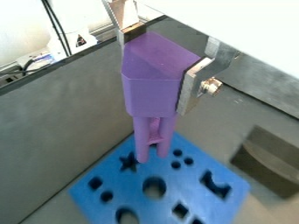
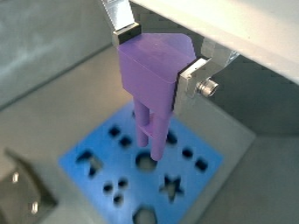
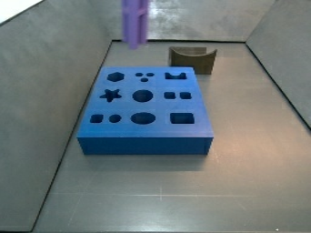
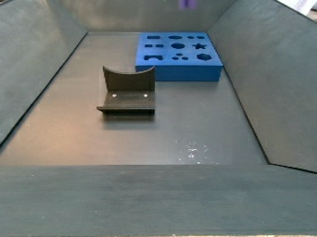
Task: Pick up the 3 prong object. Move up. Move to above the board. Insert the 3 prong object.
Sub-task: Insert the 3 prong object.
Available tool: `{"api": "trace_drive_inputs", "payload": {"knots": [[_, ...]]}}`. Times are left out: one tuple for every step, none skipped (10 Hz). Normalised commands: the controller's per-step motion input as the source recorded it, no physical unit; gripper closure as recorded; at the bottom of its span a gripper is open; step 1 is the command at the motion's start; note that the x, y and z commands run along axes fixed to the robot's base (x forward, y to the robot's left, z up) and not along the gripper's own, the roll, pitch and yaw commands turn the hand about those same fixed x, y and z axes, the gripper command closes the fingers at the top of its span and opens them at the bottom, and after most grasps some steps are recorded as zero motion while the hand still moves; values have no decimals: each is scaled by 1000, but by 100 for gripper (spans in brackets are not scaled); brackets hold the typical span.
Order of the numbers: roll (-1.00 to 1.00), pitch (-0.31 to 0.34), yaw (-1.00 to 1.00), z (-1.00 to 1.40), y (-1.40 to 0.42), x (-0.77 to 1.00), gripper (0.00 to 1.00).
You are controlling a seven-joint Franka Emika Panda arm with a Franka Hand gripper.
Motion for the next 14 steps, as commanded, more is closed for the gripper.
{"api": "trace_drive_inputs", "payload": {"knots": [[-86, -100, 34, -854, 586, 9, 100], [-249, -181, 0, -526, 614, 89, 100], [-317, -274, 0, -303, 569, 83, 100], [-149, -186, 0, -657, 566, 0, 100], [-14, -84, 34, -634, 411, 0, 100], [90, -51, 86, -597, 40, 0, 100], [63, -101, 137, -571, 83, 183, 100], [14, -104, 100, -486, 111, 240, 100], [37, 56, 0, -26, 174, 0, 100], [0, 11, 9, -17, 220, -51, 100], [0, 0, 0, -86, 186, -17, 100], [0, 0, 0, -211, 86, -11, 100], [0, -36, -43, -269, 0, 0, 100], [-13, -71, -89, -246, -14, 0, 100]]}}
